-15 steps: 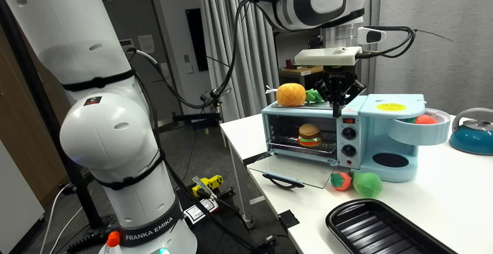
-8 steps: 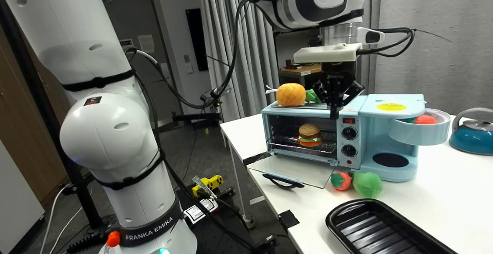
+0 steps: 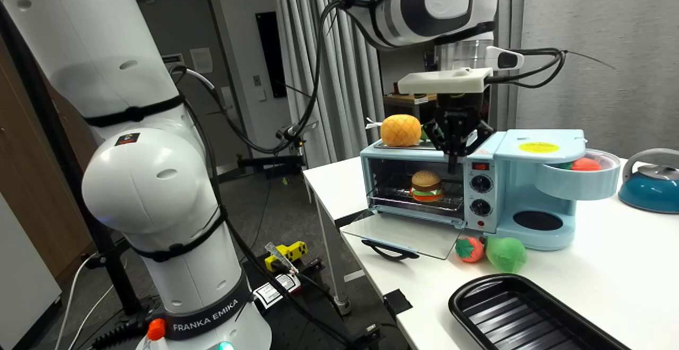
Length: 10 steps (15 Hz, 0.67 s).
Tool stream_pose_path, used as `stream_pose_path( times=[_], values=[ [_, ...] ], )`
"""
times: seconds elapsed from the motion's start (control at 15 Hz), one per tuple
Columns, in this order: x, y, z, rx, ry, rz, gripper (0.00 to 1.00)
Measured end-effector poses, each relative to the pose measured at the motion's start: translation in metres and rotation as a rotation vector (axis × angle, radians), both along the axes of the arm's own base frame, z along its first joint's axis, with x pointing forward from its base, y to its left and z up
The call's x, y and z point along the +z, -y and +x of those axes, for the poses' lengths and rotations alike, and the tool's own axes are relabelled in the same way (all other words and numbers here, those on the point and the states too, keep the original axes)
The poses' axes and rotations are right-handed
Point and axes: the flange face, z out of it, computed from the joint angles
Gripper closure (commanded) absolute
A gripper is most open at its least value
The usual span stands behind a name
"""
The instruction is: Press the button atop the oven, flip the switch on the front of the oven, push in the oven rack, flip the switch again, and then close the oven door
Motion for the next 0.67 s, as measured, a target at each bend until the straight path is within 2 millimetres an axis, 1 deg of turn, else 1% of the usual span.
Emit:
stream_pose_path(
  times=[0.27, 0.67],
  values=[
    [-0.012, -0.001, -0.018, -0.001, -0.024, 0.008, 1.00],
    [-0.048, -0.008, -0.037, 0.006, 0.015, 0.005, 1.00]
  ],
)
